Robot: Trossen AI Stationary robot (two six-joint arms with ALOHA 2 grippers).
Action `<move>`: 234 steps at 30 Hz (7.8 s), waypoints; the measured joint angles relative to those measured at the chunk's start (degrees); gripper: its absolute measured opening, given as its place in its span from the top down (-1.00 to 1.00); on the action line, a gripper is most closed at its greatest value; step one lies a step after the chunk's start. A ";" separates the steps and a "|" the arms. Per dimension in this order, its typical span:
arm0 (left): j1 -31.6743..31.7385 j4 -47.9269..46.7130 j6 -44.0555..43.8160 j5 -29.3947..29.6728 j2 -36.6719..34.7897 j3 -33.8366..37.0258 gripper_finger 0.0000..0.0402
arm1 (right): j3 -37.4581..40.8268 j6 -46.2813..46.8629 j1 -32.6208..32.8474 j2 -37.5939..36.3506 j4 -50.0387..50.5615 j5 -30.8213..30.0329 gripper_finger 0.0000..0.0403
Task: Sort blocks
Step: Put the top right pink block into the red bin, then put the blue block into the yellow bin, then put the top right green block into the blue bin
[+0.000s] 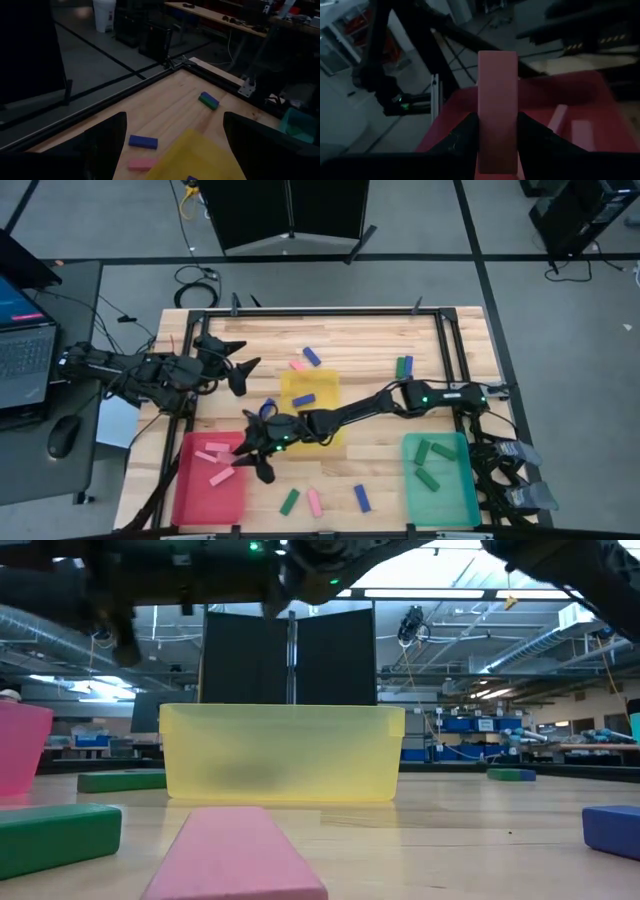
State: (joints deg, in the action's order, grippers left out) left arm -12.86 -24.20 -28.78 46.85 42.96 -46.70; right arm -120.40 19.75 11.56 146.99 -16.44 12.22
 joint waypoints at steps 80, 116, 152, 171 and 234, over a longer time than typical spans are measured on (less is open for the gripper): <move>12.11 -13.62 -19.47 -38.58 47.46 0.00 -0.69 | 86.07 -4.97 7.60 -74.07 -18.22 -60.80 -0.05; 5.89 -2.10 -8.94 -27.75 43.05 -14.27 0.48 | 86.07 -7.31 9.00 -73.98 -19.07 -60.77 0.03; 4.08 5.32 -10.67 -8.44 30.60 -20.66 -0.26 | 86.07 -8.82 11.36 -73.98 -20.98 -62.24 0.06; -6.72 11.79 17.41 7.64 43.02 -53.30 0.40 | 86.05 -9.25 10.96 -73.98 -22.52 -62.30 0.15; -7.69 -29.02 -24.77 15.17 33.35 -28.45 0.41 | 86.05 26.40 6.49 -74.05 9.89 -64.98 0.25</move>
State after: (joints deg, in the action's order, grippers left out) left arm -20.56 -53.22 -53.55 62.02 76.31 -75.15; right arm -34.35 46.15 18.05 72.95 -6.55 -52.76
